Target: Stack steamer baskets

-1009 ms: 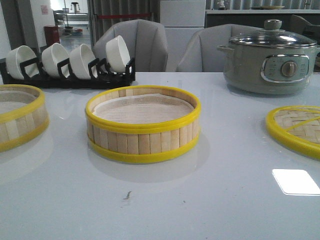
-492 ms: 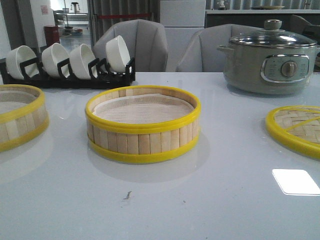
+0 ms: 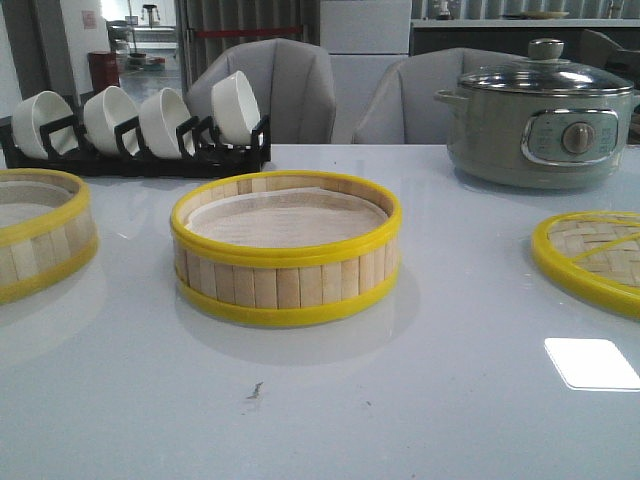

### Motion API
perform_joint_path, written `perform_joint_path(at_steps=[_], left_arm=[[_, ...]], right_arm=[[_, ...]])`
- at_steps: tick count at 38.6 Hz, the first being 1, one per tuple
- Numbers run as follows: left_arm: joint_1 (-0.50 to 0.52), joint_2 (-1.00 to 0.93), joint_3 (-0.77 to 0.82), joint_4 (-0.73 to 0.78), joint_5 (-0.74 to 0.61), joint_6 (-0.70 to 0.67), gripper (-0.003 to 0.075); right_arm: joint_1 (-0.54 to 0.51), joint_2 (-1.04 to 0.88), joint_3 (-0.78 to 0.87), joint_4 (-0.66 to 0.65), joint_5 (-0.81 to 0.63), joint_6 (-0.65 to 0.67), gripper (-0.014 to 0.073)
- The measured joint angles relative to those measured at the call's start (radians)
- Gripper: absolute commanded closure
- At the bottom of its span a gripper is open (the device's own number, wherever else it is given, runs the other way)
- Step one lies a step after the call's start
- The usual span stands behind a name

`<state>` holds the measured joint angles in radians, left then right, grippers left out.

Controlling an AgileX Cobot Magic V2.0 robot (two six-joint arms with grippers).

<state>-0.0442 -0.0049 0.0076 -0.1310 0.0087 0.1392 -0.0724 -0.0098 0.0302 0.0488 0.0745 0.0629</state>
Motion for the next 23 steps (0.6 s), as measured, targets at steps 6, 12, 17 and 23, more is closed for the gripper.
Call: perform_joint_path(at_steps=[6, 12, 17, 23], left_arm=[[0.0, 0.0, 0.0, 0.002, 0.0, 0.0, 0.0636], [-0.011, 0.0, -0.002, -0.017, 0.0, 0.0, 0.0636], [-0.013, 0.087, -0.04, -0.057, 0.008, 0.0, 0.0636], [-0.02, 0.367, -0.28, -0.082, 0.031, 0.0, 0.0636]], right_arm=[[0.0, 0.0, 0.0, 0.0, 0.0, 0.0, 0.0547], [0.0, 0.0, 0.0, 0.0, 0.0, 0.0, 0.0547], [0.0, 0.0, 0.0, 0.0, 0.0, 0.0, 0.0547], [0.0, 0.0, 0.0, 0.0, 0.0, 0.0, 0.0547]])
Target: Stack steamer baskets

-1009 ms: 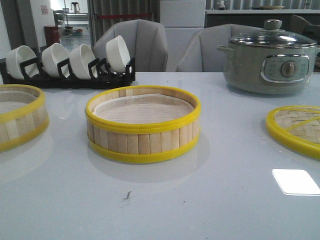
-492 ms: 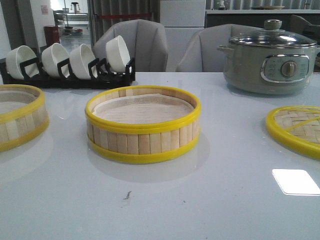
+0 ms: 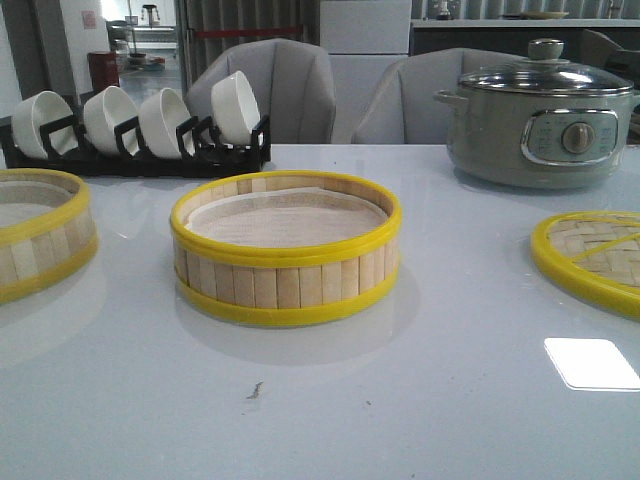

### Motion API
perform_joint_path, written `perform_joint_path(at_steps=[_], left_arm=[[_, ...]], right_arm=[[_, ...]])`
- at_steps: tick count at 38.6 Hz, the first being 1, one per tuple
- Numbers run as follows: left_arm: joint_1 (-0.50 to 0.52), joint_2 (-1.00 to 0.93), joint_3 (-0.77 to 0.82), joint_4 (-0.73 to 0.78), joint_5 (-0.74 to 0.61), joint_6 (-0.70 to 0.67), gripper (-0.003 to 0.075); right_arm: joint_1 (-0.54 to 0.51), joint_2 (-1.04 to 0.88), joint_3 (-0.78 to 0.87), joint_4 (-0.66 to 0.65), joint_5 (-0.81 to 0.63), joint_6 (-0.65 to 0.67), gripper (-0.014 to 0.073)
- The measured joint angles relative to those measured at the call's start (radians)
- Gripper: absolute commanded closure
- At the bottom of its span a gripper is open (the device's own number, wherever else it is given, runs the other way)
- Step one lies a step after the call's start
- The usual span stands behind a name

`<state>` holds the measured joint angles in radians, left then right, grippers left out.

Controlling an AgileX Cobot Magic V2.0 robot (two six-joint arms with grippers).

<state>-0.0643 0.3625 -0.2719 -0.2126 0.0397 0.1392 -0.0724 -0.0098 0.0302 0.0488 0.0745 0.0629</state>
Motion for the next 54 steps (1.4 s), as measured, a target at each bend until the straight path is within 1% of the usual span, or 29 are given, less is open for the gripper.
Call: perform_joint_path(at_steps=[3, 5, 7, 8, 14, 18, 21, 25, 34, 41, 54], left_arm=[[-0.002, 0.167, -0.172, 0.005, 0.039, 0.0, 0.0636], [-0.002, 0.262, -0.295, 0.025, 0.094, 0.0, 0.0636], [-0.002, 0.353, -0.423, 0.056, 0.182, 0.0, 0.0636], [-0.002, 0.404, -0.516, 0.072, 0.231, 0.0, 0.0636], [-0.002, 0.654, -0.877, 0.136, 0.494, 0.0, 0.0636], [-0.002, 0.766, -1.023, 0.153, 0.617, 0.002, 0.0636], [-0.002, 0.819, -1.073, 0.159, 0.672, 0.002, 0.0636], [-0.002, 0.853, -1.084, 0.159, 0.702, 0.002, 0.0636], [-0.015, 0.872, -1.084, 0.155, 0.697, 0.004, 0.0636], [-0.015, 0.896, -1.084, 0.105, 0.687, 0.004, 0.0636], [-0.015, 0.901, -1.084, 0.099, 0.687, 0.004, 0.0636]], right_arm=[[0.0, 0.0, 0.0, 0.0, 0.0, 0.0, 0.0547], [0.0, 0.0, 0.0, 0.0, 0.0, 0.0, 0.0547], [0.0, 0.0, 0.0, 0.0, 0.0, 0.0, 0.0547], [0.0, 0.0, 0.0, 0.0, 0.0, 0.0, 0.0547], [0.0, 0.0, 0.0, 0.0, 0.0, 0.0, 0.0547], [0.0, 0.0, 0.0, 0.0, 0.0, 0.0, 0.0547], [0.0, 0.0, 0.0, 0.0, 0.0, 0.0, 0.0547], [0.0, 0.0, 0.0, 0.0, 0.0, 0.0, 0.0547], [0.0, 0.0, 0.0, 0.0, 0.0, 0.0, 0.0547], [0.0, 0.0, 0.0, 0.0, 0.001, 0.0, 0.0547], [0.0, 0.0, 0.0, 0.0, 0.001, 0.0, 0.0547]])
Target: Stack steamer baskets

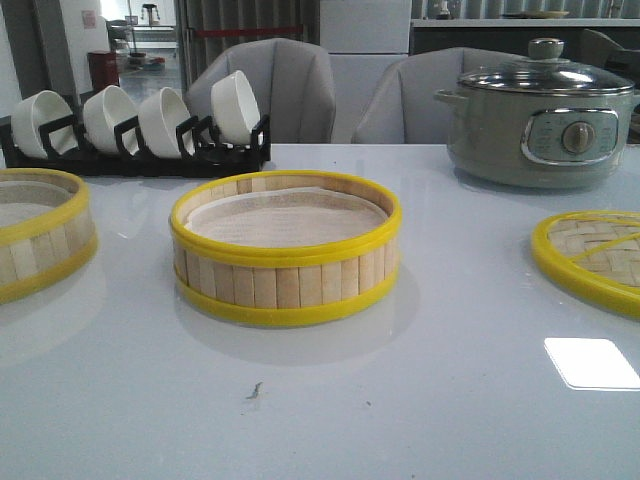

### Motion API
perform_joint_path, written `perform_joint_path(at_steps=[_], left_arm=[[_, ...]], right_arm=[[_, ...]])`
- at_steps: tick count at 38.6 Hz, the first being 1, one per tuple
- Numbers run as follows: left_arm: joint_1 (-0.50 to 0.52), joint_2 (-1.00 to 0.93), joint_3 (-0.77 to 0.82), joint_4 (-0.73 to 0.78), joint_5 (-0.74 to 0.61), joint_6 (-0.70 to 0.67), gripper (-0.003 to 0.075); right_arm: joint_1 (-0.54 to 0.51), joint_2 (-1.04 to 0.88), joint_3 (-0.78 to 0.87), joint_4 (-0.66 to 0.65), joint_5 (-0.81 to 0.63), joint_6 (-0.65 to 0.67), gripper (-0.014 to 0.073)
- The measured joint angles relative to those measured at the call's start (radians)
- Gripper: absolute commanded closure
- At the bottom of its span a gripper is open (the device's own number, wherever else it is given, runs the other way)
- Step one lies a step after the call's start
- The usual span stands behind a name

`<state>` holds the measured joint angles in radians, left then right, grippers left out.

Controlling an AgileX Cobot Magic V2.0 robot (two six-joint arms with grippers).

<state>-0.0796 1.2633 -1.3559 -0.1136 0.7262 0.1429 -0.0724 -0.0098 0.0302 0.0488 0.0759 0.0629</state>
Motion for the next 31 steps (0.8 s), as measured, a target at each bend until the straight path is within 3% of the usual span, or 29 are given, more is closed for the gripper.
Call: perform_joint_path(at_steps=[21, 31], left_arm=[[0.0, 0.0, 0.0, -0.002, 0.018, 0.0, 0.0636], [0.0, 0.0, 0.0, -0.002, 0.026, 0.0, 0.0636]], right_arm=[[0.0, 0.0, 0.0, 0.0, -0.002, 0.0, 0.0547], [0.0, 0.0, -0.01, 0.0, -0.147, 0.019, 0.0547]])
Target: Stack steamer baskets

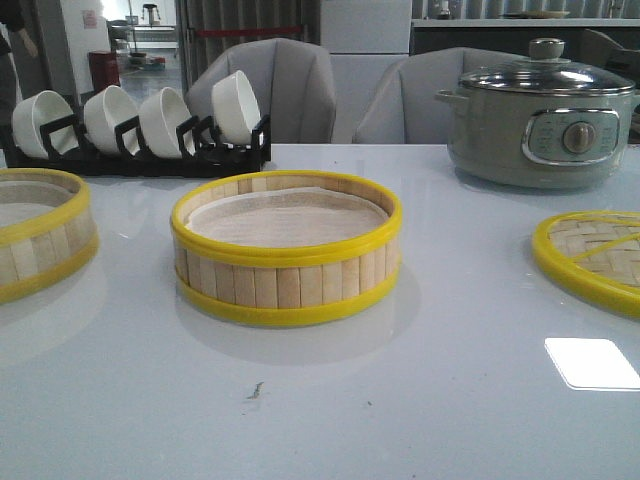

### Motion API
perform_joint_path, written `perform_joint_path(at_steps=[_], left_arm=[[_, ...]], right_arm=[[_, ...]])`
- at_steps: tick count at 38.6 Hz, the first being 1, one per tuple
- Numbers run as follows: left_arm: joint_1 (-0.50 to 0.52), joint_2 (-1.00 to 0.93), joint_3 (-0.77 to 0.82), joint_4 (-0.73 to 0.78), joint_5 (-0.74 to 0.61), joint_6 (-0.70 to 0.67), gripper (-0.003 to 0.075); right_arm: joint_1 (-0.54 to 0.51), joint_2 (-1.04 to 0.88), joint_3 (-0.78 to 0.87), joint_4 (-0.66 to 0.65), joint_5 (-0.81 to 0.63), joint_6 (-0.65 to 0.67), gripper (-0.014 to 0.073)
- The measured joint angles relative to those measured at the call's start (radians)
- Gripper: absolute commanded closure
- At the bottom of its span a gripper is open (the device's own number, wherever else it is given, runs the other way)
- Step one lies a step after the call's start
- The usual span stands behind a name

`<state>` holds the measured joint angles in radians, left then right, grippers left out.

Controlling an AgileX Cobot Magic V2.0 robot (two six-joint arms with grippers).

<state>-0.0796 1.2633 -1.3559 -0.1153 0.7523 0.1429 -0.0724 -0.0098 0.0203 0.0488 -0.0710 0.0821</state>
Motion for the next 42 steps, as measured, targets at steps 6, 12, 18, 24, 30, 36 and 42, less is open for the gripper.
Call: perform_joint_path(at_steps=[6, 12, 18, 24, 30, 36, 42], left_arm=[[0.0, 0.0, 0.0, 0.0, 0.017, 0.0, 0.0636], [0.0, 0.0, 0.0, 0.002, 0.018, 0.0, 0.0636], [0.0, 0.0, 0.0, 0.002, 0.018, 0.0, 0.0636], [0.0, 0.0, 0.0, 0.002, 0.02, 0.0, 0.0636], [0.0, 0.002, 0.0, 0.002, 0.041, 0.0, 0.0636], [0.0, 0.002, 0.0, 0.002, 0.042, 0.0, 0.0636], [0.0, 0.002, 0.0, 0.002, 0.045, 0.0, 0.0636]], right_arm=[[0.0, 0.029, -0.254, -0.002, 0.284, 0.024, 0.0547], [0.0, 0.313, -0.52, -0.01, 0.409, 0.024, 0.0547], [0.0, 0.601, -0.706, -0.011, 0.509, 0.024, 0.0547], [0.0, 0.781, -0.83, -0.011, 0.582, 0.024, 0.0547], [0.0, 0.853, -0.867, -0.011, 0.589, 0.024, 0.0547], [0.0, 0.881, -0.867, -0.011, 0.582, 0.024, 0.0547], [0.0, 0.889, -0.867, -0.011, 0.55, 0.024, 0.0537]])
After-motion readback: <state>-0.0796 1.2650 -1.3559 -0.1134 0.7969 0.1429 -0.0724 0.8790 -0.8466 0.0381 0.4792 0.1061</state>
